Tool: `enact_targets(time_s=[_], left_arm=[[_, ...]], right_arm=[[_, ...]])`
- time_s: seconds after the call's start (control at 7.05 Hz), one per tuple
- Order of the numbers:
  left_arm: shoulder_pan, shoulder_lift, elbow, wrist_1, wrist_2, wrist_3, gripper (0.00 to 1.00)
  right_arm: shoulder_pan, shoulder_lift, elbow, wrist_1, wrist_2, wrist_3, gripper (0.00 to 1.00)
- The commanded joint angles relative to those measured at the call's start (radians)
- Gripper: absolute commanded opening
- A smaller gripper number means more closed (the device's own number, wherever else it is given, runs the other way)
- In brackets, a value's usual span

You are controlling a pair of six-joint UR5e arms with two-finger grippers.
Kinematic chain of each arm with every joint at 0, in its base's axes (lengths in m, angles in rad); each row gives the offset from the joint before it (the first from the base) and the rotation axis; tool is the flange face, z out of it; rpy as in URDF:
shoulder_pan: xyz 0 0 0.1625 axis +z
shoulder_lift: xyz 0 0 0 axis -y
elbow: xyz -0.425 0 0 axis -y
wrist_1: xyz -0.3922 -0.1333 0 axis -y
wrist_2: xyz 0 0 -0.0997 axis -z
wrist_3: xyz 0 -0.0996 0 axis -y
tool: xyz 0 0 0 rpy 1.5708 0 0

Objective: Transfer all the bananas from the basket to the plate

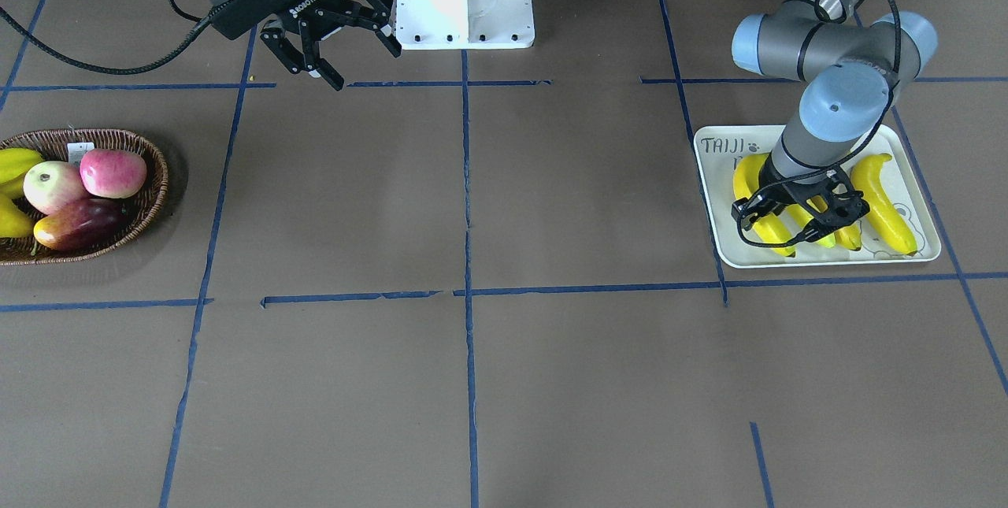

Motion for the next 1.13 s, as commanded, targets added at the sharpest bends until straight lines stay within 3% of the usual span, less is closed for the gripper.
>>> enact_targets(time_s=[0.0, 0.14, 0.28, 0.43, 0.57, 0.71, 0.85, 0.99], left_arm=[[-0.044, 0.001, -0.081, -0.006, 0.000, 0.033, 0.99], [-0.084, 0.007, -0.156, 0.037, -0.008, 0.108, 0.99], [-0.130, 0.005, -0.248, 0.201, -0.008, 0.227, 0.99], [-0.187, -0.001, -0.317, 0.357, -0.007, 0.397, 0.99], [-0.255, 0.007, -0.338, 0.394, -0.014, 0.523, 0.99], [-0.355, 0.022, -0.324, 0.396, -0.095, 0.617, 0.99], [-0.458, 0.080, -0.317, 0.394, -0.216, 0.717, 0.99], [-0.507, 0.130, -0.300, 0.396, -0.246, 0.776, 0.99]], right_arm=[[0.032, -0.038, -0.001, -0.004, 0.022, -0.008, 1.00], [0.140, -0.061, 0.002, -0.079, 0.127, -0.044, 1.00], [0.244, -0.100, 0.017, -0.177, 0.222, -0.178, 1.00], [0.291, -0.178, 0.020, -0.208, 0.240, -0.339, 1.00], [0.346, -0.249, 0.005, -0.210, 0.272, -0.500, 1.00], [0.460, -0.316, -0.032, -0.208, 0.348, -0.684, 1.00], [0.612, -0.352, -0.123, -0.205, 0.499, -0.872, 1.00], [0.749, -0.368, -0.241, -0.205, 0.610, -1.072, 1.00]])
